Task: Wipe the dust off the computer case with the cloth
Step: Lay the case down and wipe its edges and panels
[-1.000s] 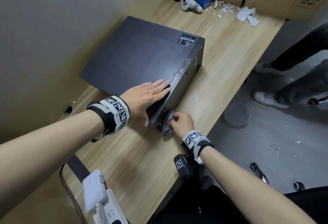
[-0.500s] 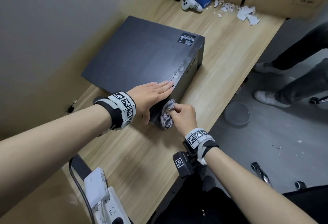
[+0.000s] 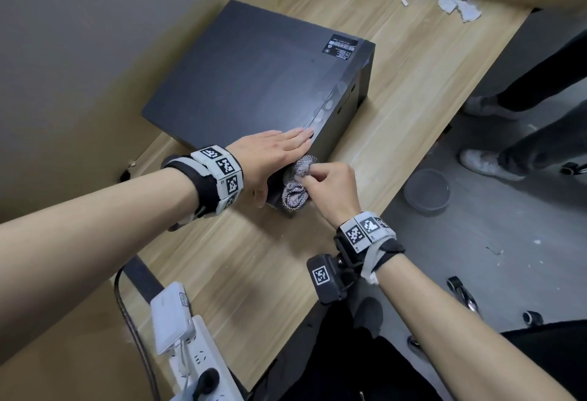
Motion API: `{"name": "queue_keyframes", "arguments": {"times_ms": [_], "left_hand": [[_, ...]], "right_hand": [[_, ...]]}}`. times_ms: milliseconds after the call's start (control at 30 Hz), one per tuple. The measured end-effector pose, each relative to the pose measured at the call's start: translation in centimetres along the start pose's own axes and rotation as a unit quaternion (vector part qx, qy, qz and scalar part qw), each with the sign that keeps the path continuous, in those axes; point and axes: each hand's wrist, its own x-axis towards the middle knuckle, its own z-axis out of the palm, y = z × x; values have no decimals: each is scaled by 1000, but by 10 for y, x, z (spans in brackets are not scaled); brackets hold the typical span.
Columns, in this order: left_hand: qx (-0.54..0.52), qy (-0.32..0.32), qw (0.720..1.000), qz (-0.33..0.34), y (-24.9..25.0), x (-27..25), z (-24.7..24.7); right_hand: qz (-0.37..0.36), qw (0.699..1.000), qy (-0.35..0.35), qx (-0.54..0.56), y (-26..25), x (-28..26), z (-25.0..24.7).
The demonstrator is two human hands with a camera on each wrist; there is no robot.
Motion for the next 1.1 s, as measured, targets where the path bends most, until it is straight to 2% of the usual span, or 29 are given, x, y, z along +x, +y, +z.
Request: {"name": "queue_keyframes", "arguments": {"times_ms": [167, 300, 367, 433, 500, 567, 633, 733, 800, 867, 967, 1100], "left_hand": [[-12, 0, 1000, 3, -3, 2, 3], [-3, -2, 1000, 9, -2, 2, 3], [1, -3, 1000, 2, -2, 1, 3], [10, -3, 1000, 4, -1, 2, 2], [14, -1, 1000, 6, 0, 1, 1], [16, 1, 1000, 4, 0, 1, 1], [15, 2, 1000, 6, -1, 1, 3], [8, 6, 1000, 13, -3, 2, 4], [5, 9, 1000, 16, -4, 3, 5], [5, 9, 1000, 17, -5, 3, 5], [1, 5, 1000, 19, -5, 2, 5], [-1, 5, 1000, 16, -3, 2, 5]], "right_hand": [[39, 997, 41, -59, 24, 3, 18], [164, 974, -39, -149, 44, 7, 28], [199, 966, -60, -155, 48, 10, 29], [187, 967, -66, -163, 46, 14, 22], [156, 976, -42, -146, 50, 14, 11], [115, 990, -6, -87, 46, 9, 3], [66, 997, -2, -32, 29, 0, 4], [16, 998, 18, -53, 12, -8, 15], [42, 997, 33, -46, 19, -6, 20], [110, 990, 30, -86, 31, -1, 24], [184, 972, -8, -144, 42, 5, 32], [205, 963, -29, -173, 47, 9, 32]]}}
